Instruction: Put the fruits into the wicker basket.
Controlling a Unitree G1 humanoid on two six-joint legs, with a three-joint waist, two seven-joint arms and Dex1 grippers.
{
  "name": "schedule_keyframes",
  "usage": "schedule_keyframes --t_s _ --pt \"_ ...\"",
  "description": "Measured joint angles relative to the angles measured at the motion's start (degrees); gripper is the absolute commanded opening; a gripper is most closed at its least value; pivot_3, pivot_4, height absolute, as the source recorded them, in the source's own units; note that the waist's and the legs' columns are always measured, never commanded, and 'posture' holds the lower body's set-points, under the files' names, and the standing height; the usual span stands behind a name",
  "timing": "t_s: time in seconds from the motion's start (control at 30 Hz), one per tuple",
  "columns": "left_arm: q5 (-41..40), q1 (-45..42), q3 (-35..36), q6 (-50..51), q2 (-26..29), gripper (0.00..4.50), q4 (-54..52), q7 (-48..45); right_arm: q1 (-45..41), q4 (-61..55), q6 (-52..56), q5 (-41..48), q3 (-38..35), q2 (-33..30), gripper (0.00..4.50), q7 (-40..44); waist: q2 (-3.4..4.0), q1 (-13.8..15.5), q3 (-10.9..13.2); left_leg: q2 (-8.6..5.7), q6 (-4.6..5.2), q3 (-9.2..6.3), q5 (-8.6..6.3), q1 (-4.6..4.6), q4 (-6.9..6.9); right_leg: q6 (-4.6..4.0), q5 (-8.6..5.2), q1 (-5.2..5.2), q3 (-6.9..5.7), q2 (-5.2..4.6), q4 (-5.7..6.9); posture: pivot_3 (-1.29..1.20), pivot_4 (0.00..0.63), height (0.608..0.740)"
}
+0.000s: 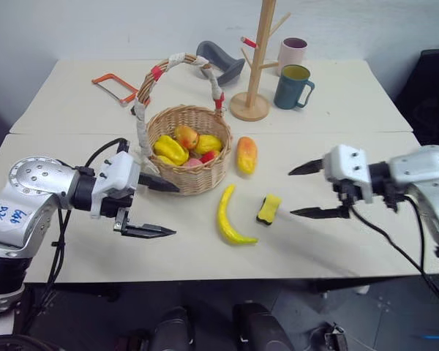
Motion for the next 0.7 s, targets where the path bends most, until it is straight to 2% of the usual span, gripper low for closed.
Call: schedule_keyframes --t_s 0.13,0.43,0.53,0.7 --pt "1.09 -1.00 -0.47 -0.45 -0.93 4.48 0.14 0.53 -8.83 14.63 -15.98 -11.16 9.85 4.89 4.50 5.40 0.00 0.06 0.00 -0.01 0.12 0.07 -0.08 0.02 0.16 0.01 0.00 0.03 0.03 -0.03 0.11 0.00 0.150 0.740" --pt "1.84 -0.83 -0.11 -0.25 -1.74 4.48 -2.08 3.47 -18.93 36.17 -30.12 -19.04 15.77 14.94 4.50 10.21 0.00 -0.10 0.01 0.02 -0.24 0.06 0.08 0.08 0.24 0.00 0.00 0.01 0.03 -0.04 0.40 0.00 0.150 0.740" --pt "1.83 -0.53 0.39 0.10 -1.65 4.50 -2.09 3.91 -20.29 40.98 -31.49 -20.18 16.94 17.25 3.95 10.80 0.00 -0.15 0.01 0.02 -0.27 0.05 0.10 0.10 0.27 -0.01 -0.01 0.01 0.02 -0.04 0.49 0.00 0.150 0.740" --pt "1.67 -0.43 0.52 0.59 -1.62 4.50 -2.24 4.17 -21.02 42.86 -30.08 -16.79 19.20 16.04 2.42 11.14 0.00 -0.12 0.01 0.02 -0.27 0.04 0.09 0.11 0.35 -0.01 -0.01 0.02 0.01 -0.06 0.57 0.00 0.150 0.740"
